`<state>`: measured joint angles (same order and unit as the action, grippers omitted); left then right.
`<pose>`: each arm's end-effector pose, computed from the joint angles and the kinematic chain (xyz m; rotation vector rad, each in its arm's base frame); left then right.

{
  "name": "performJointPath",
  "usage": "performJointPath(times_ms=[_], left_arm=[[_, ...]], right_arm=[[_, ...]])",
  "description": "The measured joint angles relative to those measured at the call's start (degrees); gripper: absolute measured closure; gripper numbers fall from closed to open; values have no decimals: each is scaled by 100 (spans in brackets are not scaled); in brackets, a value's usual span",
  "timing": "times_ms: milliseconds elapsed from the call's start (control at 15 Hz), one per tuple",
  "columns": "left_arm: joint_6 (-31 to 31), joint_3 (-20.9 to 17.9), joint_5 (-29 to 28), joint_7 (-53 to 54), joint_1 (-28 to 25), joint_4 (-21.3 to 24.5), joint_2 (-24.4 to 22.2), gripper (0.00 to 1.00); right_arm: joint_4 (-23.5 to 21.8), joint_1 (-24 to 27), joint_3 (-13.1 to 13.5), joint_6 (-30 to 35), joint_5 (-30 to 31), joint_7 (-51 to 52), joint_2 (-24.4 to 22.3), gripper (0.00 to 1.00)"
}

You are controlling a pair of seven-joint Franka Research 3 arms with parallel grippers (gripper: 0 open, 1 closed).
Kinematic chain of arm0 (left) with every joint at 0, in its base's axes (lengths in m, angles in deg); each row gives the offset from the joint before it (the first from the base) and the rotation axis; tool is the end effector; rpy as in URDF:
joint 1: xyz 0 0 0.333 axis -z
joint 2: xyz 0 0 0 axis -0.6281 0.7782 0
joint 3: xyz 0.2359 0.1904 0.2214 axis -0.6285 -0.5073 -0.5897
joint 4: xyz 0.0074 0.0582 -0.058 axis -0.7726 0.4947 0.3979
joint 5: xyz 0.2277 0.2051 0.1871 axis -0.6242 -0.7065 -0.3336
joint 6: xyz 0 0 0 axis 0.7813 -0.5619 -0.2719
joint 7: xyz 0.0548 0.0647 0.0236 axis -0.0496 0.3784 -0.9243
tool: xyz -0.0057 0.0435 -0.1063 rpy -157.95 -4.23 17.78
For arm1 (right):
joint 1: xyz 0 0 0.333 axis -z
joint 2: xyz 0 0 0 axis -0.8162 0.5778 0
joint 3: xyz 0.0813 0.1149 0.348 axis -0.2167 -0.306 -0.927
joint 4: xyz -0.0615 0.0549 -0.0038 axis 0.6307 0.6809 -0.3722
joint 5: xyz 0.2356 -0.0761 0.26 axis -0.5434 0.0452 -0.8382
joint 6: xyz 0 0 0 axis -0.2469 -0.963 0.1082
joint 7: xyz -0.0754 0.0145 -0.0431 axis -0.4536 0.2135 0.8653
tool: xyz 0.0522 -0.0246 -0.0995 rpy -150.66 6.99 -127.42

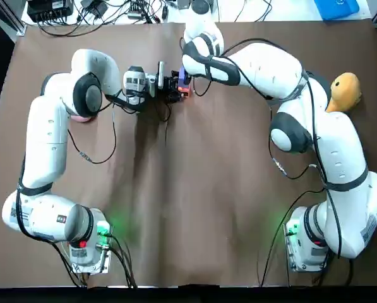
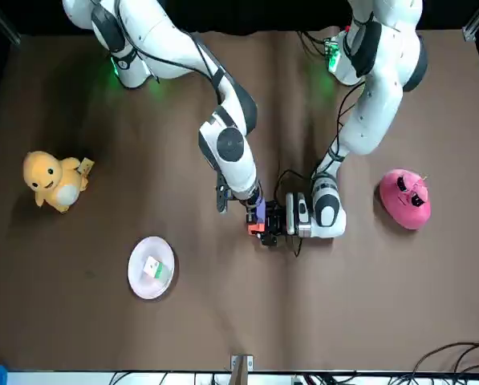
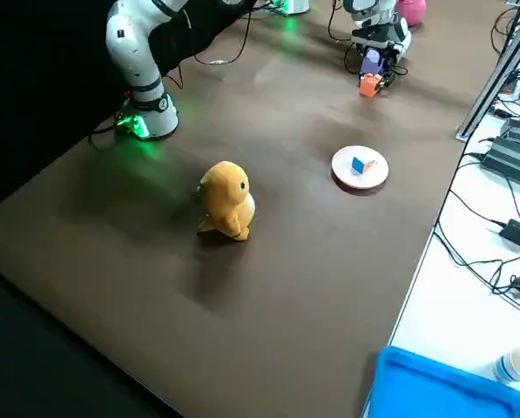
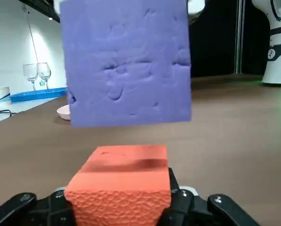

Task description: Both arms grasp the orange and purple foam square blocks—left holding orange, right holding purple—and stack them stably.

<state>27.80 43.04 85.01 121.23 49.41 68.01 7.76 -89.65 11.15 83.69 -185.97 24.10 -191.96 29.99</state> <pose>0.6308 -0.3175 0.1069 1.2145 -1.3875 1.1963 0.5852 0.5568 0.3391 -2.1042 2.0641 0.1365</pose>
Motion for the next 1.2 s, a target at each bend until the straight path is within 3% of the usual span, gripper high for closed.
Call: performJointPath(times_ms=[400, 1200], left_arm=[[0, 0, 0, -3, 0, 0, 0, 40], [4, -2, 0, -8, 0, 0, 0, 40]], right_arm=[[-3, 12, 43, -351, 16, 0, 177, 41], [-84, 38, 64, -379, 73, 4, 212, 41]])
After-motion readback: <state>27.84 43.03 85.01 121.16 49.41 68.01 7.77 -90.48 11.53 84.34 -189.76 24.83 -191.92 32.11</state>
